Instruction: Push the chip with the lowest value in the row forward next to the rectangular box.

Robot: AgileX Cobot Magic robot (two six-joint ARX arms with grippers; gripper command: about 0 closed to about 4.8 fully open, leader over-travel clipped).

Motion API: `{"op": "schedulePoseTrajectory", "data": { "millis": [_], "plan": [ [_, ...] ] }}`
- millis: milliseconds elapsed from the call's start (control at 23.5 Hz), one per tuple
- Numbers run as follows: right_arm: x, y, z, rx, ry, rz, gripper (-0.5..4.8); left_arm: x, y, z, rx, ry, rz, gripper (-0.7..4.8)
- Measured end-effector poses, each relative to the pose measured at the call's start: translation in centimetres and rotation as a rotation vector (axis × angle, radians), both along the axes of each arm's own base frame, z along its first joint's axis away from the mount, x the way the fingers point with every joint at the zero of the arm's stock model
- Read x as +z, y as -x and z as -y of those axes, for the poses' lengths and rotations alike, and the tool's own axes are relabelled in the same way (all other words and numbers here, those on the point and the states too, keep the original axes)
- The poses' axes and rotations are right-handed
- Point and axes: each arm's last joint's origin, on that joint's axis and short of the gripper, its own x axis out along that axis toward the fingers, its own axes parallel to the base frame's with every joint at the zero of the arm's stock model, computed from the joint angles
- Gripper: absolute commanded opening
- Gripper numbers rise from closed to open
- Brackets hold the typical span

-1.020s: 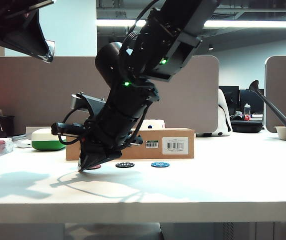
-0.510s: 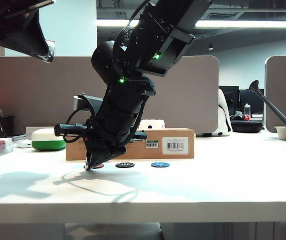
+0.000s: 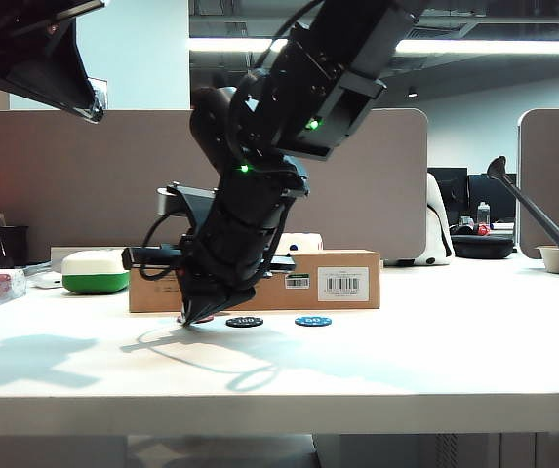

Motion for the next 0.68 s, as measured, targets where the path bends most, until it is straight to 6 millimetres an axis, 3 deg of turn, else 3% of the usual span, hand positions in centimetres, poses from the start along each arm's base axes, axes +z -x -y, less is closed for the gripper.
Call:
{"op": "schedulePoseTrajectory", "data": {
  "millis": [298, 680],
  "plan": [
    [-0.4, -1.4, 0.8, -0.029, -0.030, 0.025, -0.05, 0.0, 0.0, 0.0, 0.000, 0.000, 0.000, -0.05],
    [-0.3, -1.4, 0.8, -0.029, -0.032, 0.029, -0.05, 0.0, 0.0, 0.0, 0.000, 0.000, 0.000, -0.05]
  ]
}}
